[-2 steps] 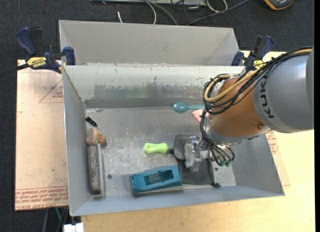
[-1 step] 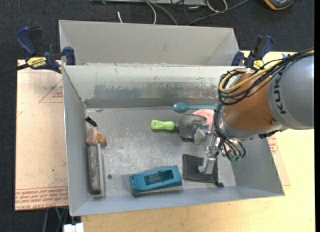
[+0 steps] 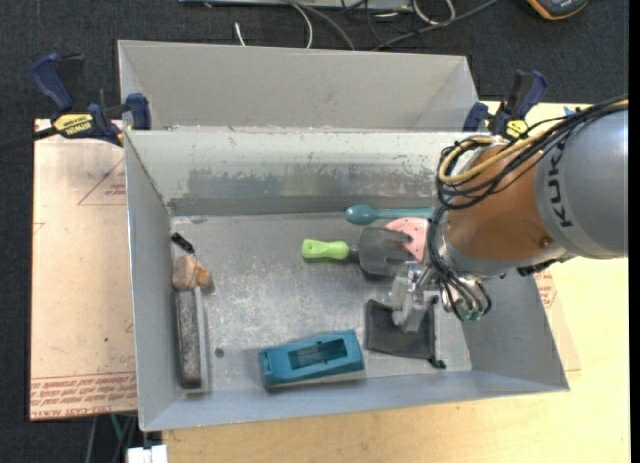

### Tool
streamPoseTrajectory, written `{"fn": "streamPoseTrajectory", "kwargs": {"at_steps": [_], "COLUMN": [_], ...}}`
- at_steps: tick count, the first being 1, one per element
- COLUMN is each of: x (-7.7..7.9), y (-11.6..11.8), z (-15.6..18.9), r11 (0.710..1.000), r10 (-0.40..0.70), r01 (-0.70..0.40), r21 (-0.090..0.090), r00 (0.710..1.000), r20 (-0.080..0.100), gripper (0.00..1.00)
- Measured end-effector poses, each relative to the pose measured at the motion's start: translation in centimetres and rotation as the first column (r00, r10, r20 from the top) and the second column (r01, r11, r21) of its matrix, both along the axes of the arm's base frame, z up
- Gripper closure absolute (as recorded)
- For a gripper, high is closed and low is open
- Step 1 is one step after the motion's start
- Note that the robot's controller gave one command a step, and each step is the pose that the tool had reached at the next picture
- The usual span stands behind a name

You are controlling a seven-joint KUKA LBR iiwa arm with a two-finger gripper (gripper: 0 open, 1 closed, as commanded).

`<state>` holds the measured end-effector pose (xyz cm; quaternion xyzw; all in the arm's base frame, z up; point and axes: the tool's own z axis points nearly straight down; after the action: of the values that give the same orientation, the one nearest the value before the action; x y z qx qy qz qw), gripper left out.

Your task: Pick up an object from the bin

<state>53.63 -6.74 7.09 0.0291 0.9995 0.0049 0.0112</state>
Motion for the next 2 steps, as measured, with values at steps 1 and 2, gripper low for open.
{"fn": "streamPoseTrajectory", "kwargs": {"at_steps": [1,2], "x": [0.00,-0.72], "y": [0.00,0.70], "z": [0.00,0.08], "r11": [1.000,0.978], "r10": [0.000,0.208], "r01": [0.000,-0.208], "r21": [0.000,-0.008], "r00": [1.000,0.978], "r20": [0.000,0.008], "gripper": [1.00,1.00]}}
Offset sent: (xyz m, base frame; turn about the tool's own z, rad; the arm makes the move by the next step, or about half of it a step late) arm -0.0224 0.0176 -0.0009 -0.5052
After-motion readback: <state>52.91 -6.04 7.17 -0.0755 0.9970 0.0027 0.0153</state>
